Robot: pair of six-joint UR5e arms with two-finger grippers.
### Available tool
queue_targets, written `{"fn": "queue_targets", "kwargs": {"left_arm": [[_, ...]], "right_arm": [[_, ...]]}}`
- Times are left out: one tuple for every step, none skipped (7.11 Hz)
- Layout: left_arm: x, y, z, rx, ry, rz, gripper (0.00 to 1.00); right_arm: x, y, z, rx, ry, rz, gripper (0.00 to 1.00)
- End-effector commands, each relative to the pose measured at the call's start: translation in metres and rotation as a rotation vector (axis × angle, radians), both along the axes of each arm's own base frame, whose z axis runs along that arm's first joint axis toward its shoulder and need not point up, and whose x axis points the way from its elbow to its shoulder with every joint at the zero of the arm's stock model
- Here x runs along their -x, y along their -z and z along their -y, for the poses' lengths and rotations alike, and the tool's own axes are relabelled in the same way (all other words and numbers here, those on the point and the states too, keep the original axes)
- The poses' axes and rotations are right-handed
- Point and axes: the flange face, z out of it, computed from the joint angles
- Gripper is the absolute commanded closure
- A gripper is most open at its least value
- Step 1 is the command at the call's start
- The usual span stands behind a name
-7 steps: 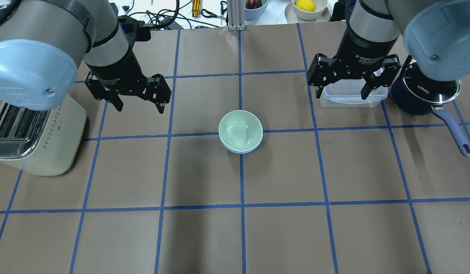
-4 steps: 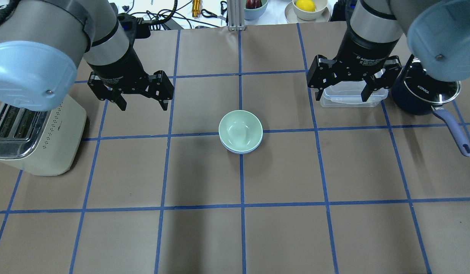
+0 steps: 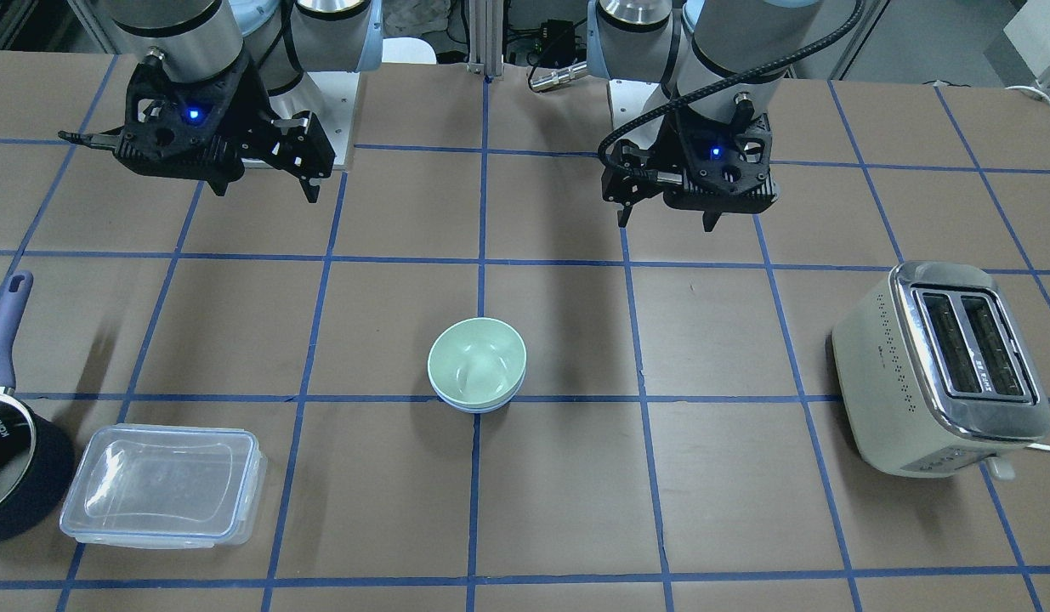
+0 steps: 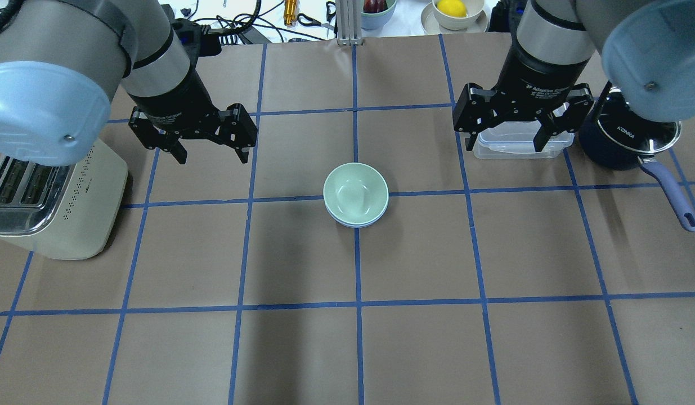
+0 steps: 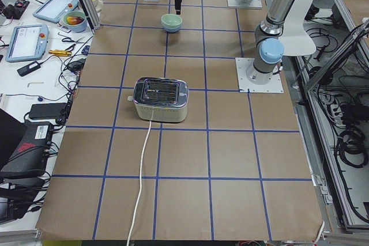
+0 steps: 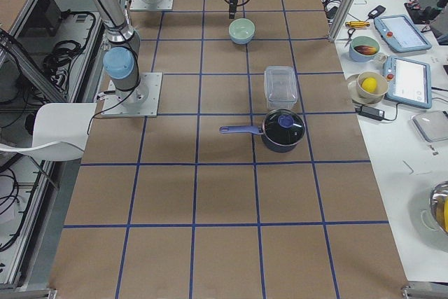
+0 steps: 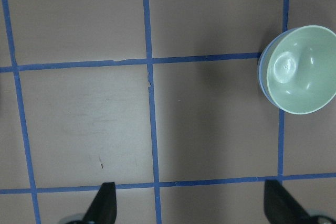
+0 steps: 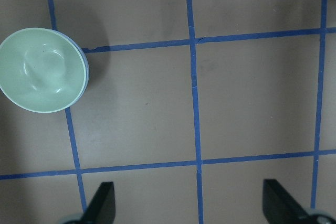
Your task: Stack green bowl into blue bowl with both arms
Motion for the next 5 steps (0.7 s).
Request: {"fn": "queue_targets", "kwargs": {"left_arm": [[-0.0027,-0.0007,0.0003,-0.001,0.003,0.007,0.00],[-0.0030,0.0002,0.0007,-0.004,0.008,0.011,0.00],[-0.0026,-0.0005,0.0002,-0.003,0.005,0.006,0.00],[-0.0024,0.0000,0.0001,-0.003,0.003,0.005,0.00],[-0.0017,0.0008,0.0003,-0.004,0.002,0.005,0.00]], "right_arm": [[-0.0007,0.0056,0.0008,-0.011,0.001,0.006,0.00],[0.0003,0.0071,0.0018,-0.013,-0.001,-0.005,0.00],[0.0003,0.0062,0.0021,-0.010,-0.001,-0.005,0.00],[0.0003,0.0075,0.0026,-0.012,-0.001,-0.005,0.00],[0.0000,0.0076,0.0020,-0.012,-0.001,-0.002,0.00]]}}
